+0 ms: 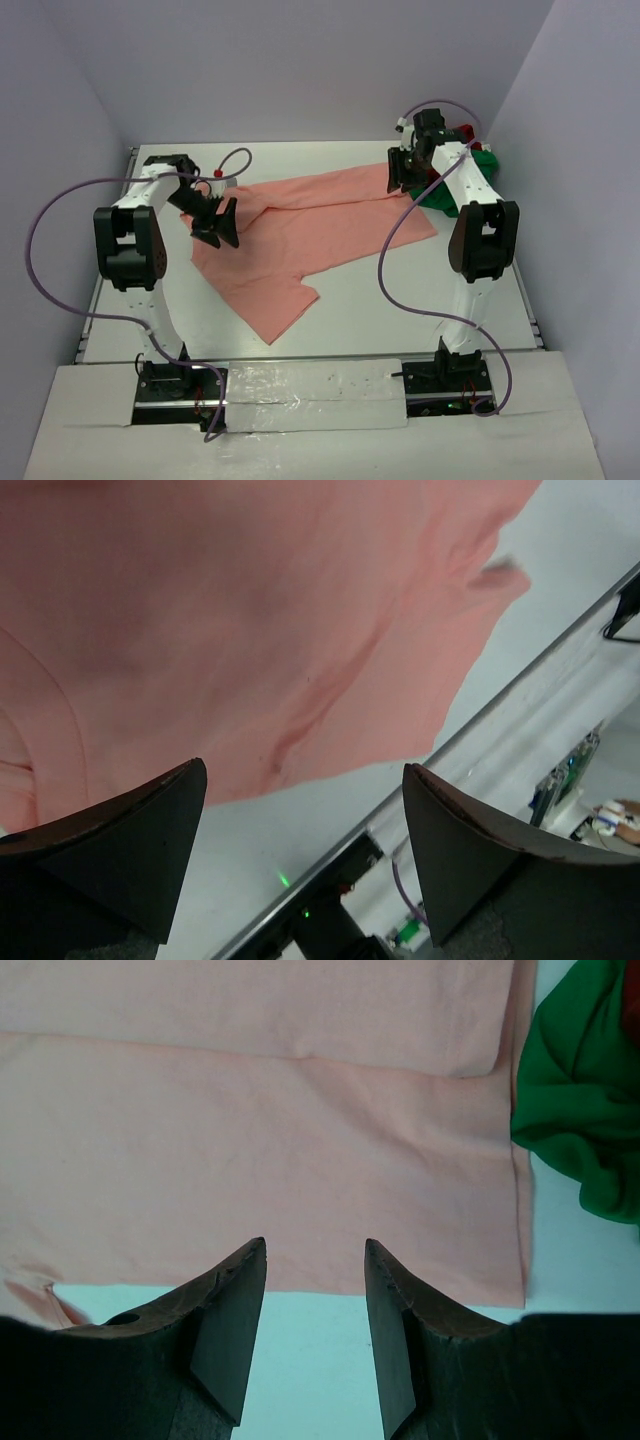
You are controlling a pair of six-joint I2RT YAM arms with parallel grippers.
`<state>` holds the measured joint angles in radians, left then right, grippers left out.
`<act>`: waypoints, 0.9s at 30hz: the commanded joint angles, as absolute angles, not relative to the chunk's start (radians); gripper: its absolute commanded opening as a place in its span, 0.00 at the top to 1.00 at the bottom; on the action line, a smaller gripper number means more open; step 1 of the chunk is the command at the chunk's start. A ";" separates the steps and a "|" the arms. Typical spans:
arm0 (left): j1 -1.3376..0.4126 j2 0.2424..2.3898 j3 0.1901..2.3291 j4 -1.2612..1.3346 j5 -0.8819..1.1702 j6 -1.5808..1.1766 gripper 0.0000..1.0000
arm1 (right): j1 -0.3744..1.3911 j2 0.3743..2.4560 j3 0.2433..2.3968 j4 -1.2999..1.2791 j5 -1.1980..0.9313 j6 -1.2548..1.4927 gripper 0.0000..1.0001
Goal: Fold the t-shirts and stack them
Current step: Fold the tshirt
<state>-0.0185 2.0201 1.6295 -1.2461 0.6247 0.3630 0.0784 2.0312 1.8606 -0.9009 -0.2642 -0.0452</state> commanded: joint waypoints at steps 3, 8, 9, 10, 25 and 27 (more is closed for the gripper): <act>-0.022 2.007 1.580 -1.345 0.560 0.454 0.12 | 0.075 2.031 1.878 -0.911 -0.285 -0.054 0.49; -0.034 1.965 1.548 -1.374 0.657 0.563 0.14 | 0.075 2.029 1.879 -0.913 -0.285 -0.051 0.49; -0.040 1.962 1.542 -1.376 0.661 0.569 0.14 | 0.075 2.029 1.882 -0.914 -0.285 -0.049 0.49; -0.052 1.965 1.530 -1.377 0.663 0.578 0.15 | 0.075 2.026 1.887 -0.916 -0.288 -0.049 0.49; -0.086 2.131 1.506 -1.351 0.517 0.575 1.00 | 0.074 2.011 1.939 -0.931 -0.294 -0.041 0.49; -0.090 2.152 1.500 -1.335 0.479 0.563 1.00 | 0.075 2.008 1.953 -0.933 -0.296 -0.037 0.49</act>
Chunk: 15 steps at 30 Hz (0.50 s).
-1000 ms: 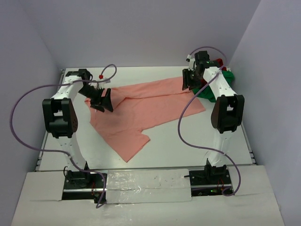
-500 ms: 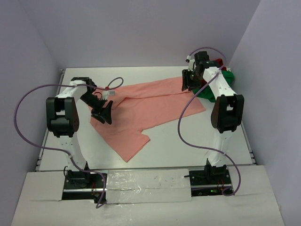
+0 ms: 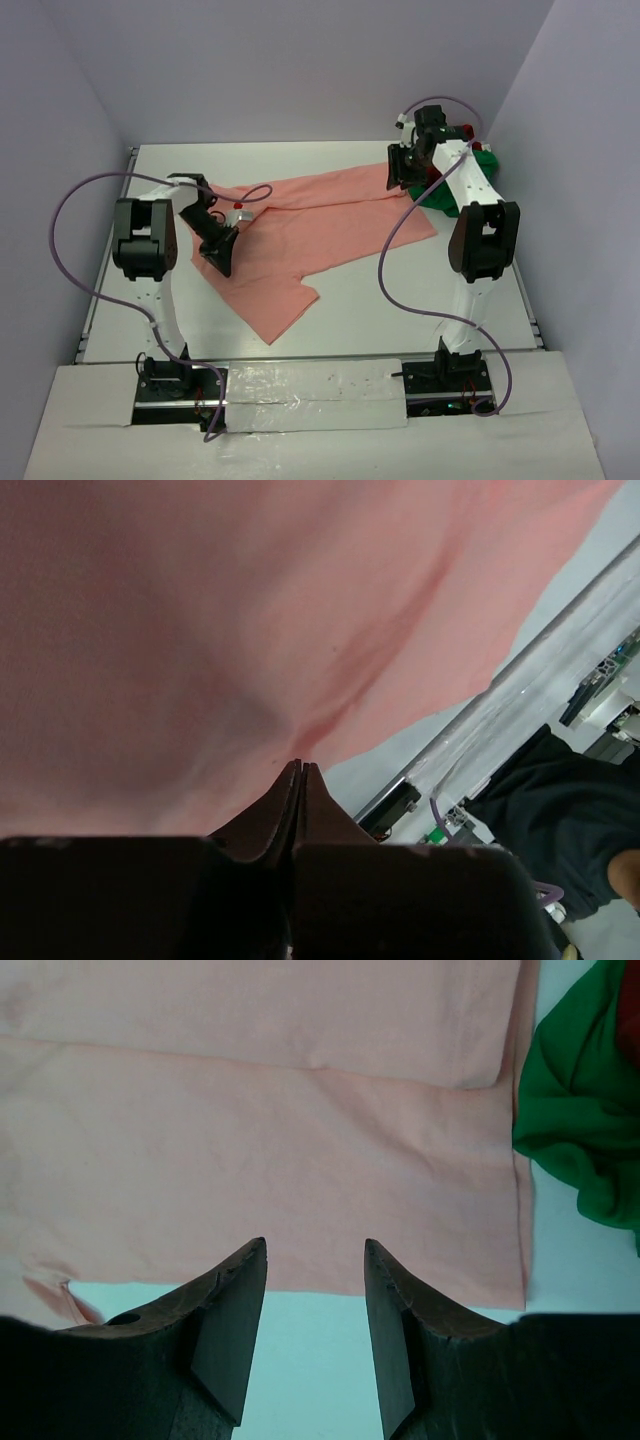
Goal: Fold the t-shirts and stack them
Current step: Fold the tshirt
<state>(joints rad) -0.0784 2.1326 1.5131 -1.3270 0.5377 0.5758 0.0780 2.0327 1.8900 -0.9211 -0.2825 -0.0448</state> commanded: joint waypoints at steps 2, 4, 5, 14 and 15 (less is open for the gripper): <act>-0.100 2.163 1.486 -1.303 0.436 0.546 1.00 | 0.074 2.011 1.977 -0.940 -0.299 -0.035 0.49; -0.106 2.163 1.483 -1.275 0.410 0.523 1.00 | 0.074 2.014 1.996 -0.948 -0.298 -0.034 0.49; -0.109 2.158 1.479 -1.255 0.396 0.512 1.00 | 0.074 2.019 2.003 -0.951 -0.295 -0.034 0.49; -0.158 2.011 1.336 -0.904 0.187 0.362 1.00 | 0.074 2.033 2.059 -0.966 -0.291 -0.035 0.49; -0.161 1.987 1.303 -0.879 0.172 0.356 1.00 | 0.074 2.029 2.066 -0.968 -0.287 -0.037 0.49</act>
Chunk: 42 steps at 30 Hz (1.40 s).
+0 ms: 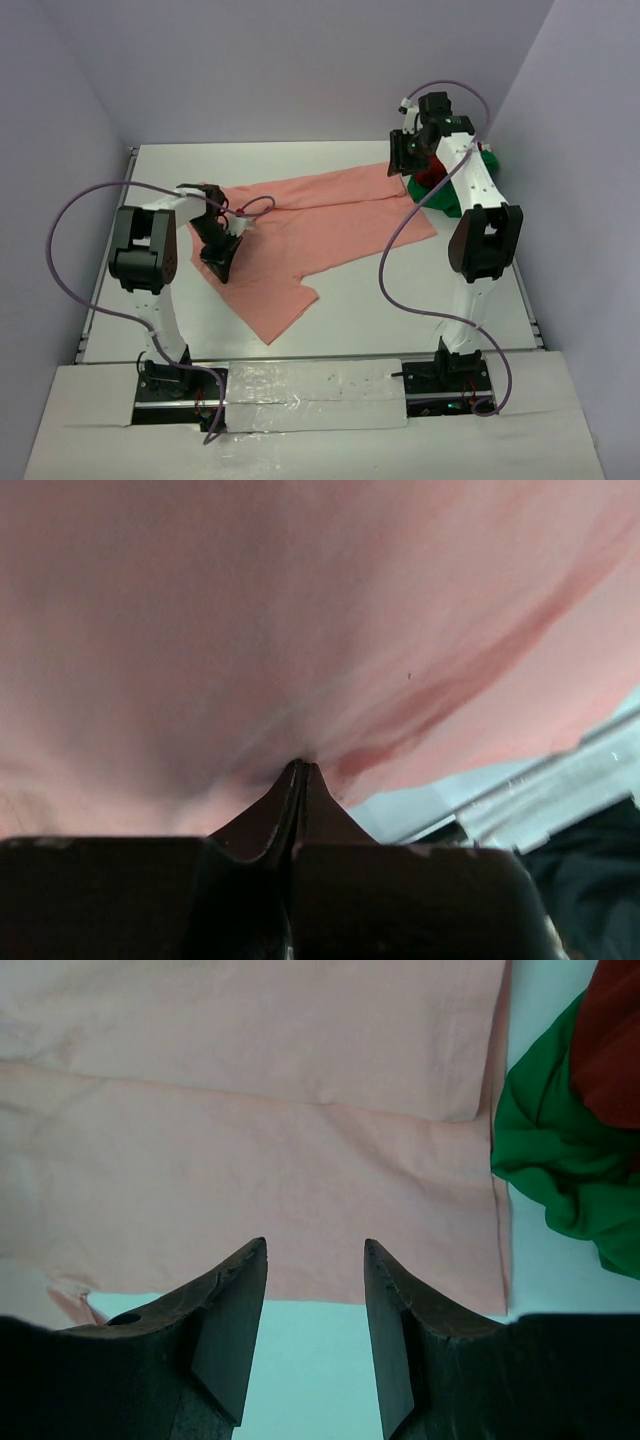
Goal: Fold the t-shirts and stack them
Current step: Fold the tshirt
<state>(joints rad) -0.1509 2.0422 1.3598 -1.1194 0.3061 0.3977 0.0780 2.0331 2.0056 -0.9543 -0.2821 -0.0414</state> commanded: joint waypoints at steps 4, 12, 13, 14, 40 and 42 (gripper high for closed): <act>-0.163 1.951 1.246 -0.841 0.117 0.351 1.00 | 0.074 2.025 2.092 -0.973 -0.281 -0.035 0.49; -0.103 1.884 1.098 -0.789 0.006 0.385 1.00 | 0.069 2.003 2.187 -1.006 -0.253 -0.032 0.49; -0.088 1.873 1.091 -0.779 -0.018 0.390 1.00 | 0.069 1.988 2.186 -1.000 -0.256 -0.032 0.49; -0.059 1.849 1.079 -0.767 -0.056 0.391 1.00 | 0.069 1.980 2.186 -0.999 -0.256 -0.032 0.49; 0.160 1.659 1.123 -0.643 0.182 0.396 0.72 | 0.084 1.836 1.828 -0.842 -0.386 -0.046 0.41; 0.158 1.631 1.140 -0.646 0.219 0.384 0.55 | 0.090 1.824 1.774 -0.796 -0.400 -0.057 0.40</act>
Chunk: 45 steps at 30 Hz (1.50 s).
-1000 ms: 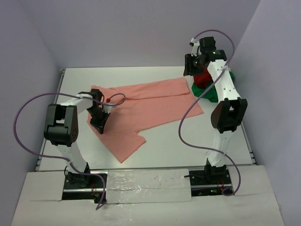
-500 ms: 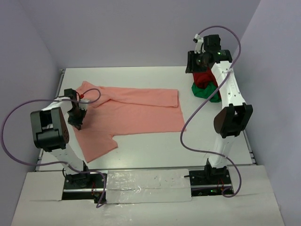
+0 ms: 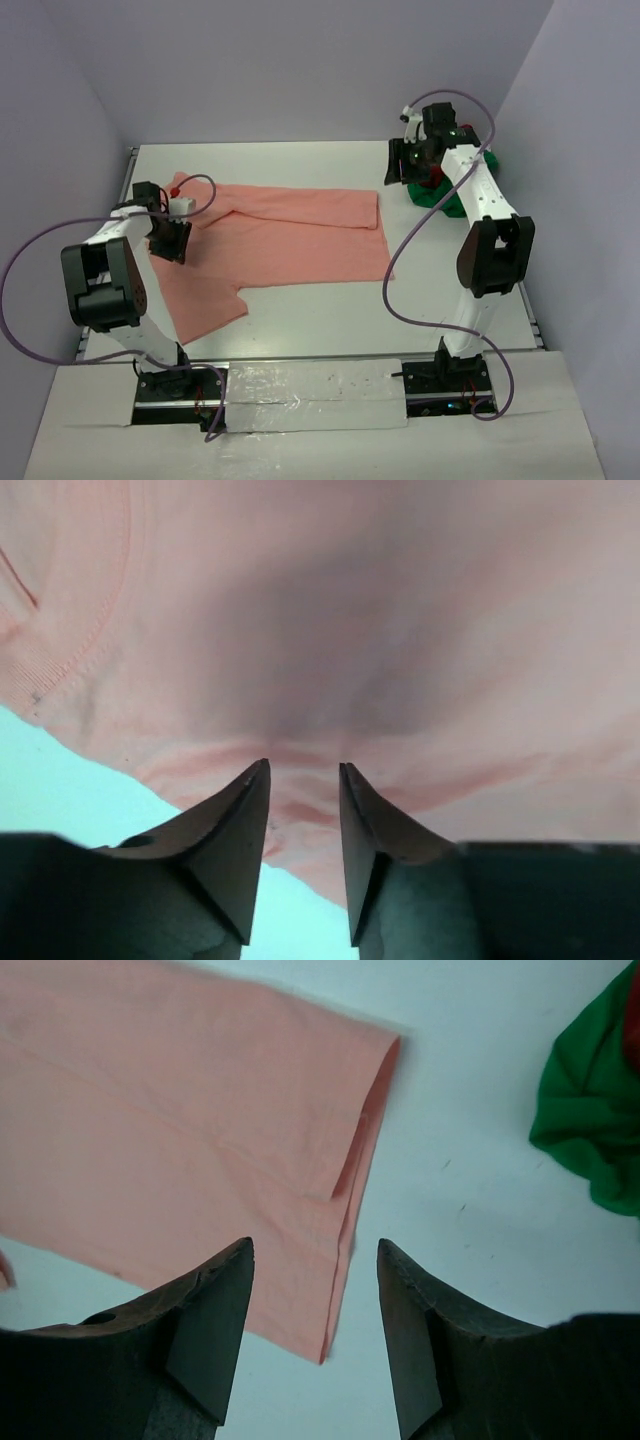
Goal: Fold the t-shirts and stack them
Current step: Fold the tshirt
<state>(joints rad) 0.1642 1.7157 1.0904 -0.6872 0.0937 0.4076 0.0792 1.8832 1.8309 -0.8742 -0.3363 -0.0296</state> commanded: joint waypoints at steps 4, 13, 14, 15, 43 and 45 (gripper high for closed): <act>0.158 1.527 1.175 -0.586 0.296 0.318 0.49 | 0.100 1.825 1.646 -0.750 -0.410 -0.084 0.40; 0.152 1.496 1.174 -0.398 0.189 0.095 0.47 | 0.101 1.841 1.490 -0.630 -0.468 -0.094 0.44; 0.153 1.499 1.149 -0.350 0.177 0.078 0.47 | 0.100 1.845 1.493 -0.632 -0.471 -0.094 0.44; 0.152 1.508 1.146 -0.342 0.175 0.081 0.47 | 0.100 1.848 1.497 -0.640 -0.474 -0.092 0.44; 0.258 1.833 1.218 -0.147 0.163 -0.195 0.54 | 0.094 1.795 1.520 -0.672 -0.528 -0.112 0.44; 0.271 1.873 1.252 -0.129 0.152 -0.222 0.55 | 0.094 1.792 1.516 -0.673 -0.528 -0.114 0.44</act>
